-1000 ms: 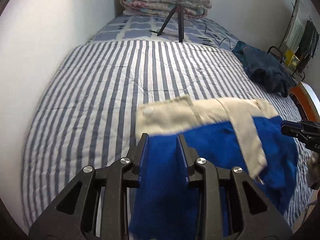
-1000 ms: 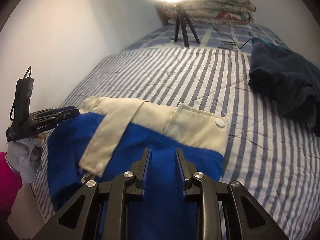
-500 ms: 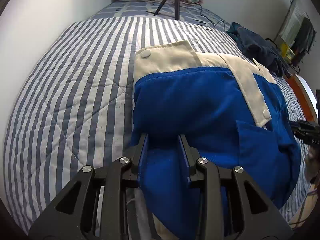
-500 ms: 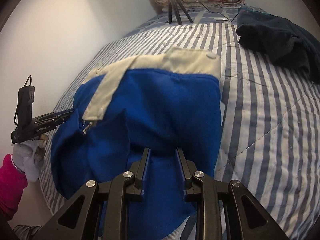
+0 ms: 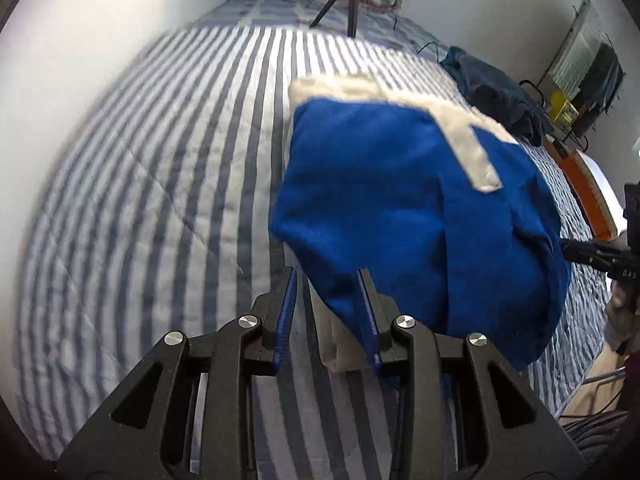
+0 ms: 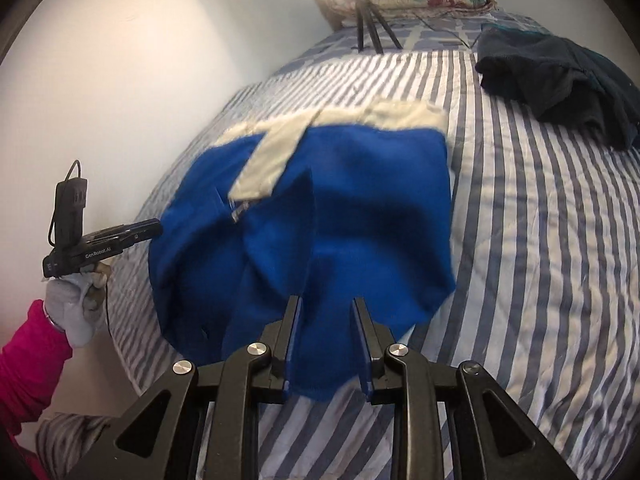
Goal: Fold large clothes
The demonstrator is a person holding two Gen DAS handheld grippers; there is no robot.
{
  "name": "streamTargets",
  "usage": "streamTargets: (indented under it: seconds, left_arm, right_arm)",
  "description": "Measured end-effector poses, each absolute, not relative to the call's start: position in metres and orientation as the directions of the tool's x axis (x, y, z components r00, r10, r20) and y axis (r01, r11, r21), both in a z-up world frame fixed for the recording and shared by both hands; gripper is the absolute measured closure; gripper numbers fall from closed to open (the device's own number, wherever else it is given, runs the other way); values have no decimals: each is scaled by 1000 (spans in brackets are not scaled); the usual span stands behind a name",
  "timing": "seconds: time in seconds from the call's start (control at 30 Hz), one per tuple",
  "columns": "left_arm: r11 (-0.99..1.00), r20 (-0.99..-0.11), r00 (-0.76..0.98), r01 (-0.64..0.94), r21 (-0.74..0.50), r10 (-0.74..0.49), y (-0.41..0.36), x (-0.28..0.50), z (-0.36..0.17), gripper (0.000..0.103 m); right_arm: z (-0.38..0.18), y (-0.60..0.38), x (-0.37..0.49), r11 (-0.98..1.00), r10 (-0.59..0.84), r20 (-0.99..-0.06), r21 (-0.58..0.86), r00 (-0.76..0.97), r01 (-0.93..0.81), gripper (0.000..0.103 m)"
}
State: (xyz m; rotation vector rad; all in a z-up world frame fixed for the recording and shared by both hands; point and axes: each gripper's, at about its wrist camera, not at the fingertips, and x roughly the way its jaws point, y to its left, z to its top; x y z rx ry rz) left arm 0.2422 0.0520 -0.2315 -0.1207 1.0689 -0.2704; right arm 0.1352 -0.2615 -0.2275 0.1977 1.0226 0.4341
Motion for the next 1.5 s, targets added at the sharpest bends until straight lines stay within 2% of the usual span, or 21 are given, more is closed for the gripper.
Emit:
streamTargets:
  seconds: [0.1, 0.3, 0.4, 0.47, 0.5, 0.57, 0.6, 0.7, 0.83, 0.9, 1.03, 1.3, 1.5]
  left_arm:
    - [964, -855, 446, 152, -217, -263, 47, 243, -241, 70]
    - [979, -858, 497, 200, -33, -131, 22, 236, -237, 70]
    - [976, -840, 533, 218, 23, -99, 17, 228, -227, 67]
    - [974, -829, 549, 224, 21, -108, 18, 225, -220, 50]
    - [975, -819, 562, 222, 16, -115, 20, 223, -214, 38]
    - [975, -810, 573, 222, 8, -124, 24, 223, -208, 35]
    - [975, -811, 571, 223, 0, -130, 26, 225, -206, 35]
    - [979, -822, 545, 195, -65, -163, 41, 238, -203, 34]
    - [971, -817, 525, 139, -193, -238, 67, 253, -200, 34]
    - [956, -808, 513, 115, -271, -291, 79, 260, -200, 34]
    - [868, -763, 465, 26, -496, -450, 107, 281, -211, 34]
    - [743, -709, 379, -79, -665, -594, 128, 316, -244, 34]
    - [729, -707, 338, -82, -680, -621, 123, 327, -263, 34]
  right_arm:
    - [-239, -265, 140, 895, 445, -785, 378, 432, -235, 79]
    - [-243, -259, 142, 905, 423, -805, 355, 417, -233, 79]
    - [-229, -257, 137, 917, 393, -812, 316, 431, -242, 74]
    - [-218, -258, 131, 941, 330, -817, 241, 473, -239, 59]
    - [-215, -258, 129, 952, 293, -820, 201, 492, -232, 53]
    - [-206, -258, 128, 980, 148, -826, 51, 543, -190, 31]
    - [-203, -257, 128, 985, 92, -823, -8, 560, -174, 28]
    - [-194, -259, 132, 980, 18, -799, -104, 602, -168, 19]
    - [-183, -269, 144, 983, 28, -769, -96, 638, -159, 9]
    - [-184, -275, 153, 984, 69, -768, -51, 636, -168, 0]
    - [-199, -280, 173, 983, 149, -793, 53, 590, -177, 0]
    - [-233, -296, 197, 957, 291, -804, 250, 518, -148, 0]
    - [-253, -300, 212, 930, 368, -814, 332, 450, -160, 0]
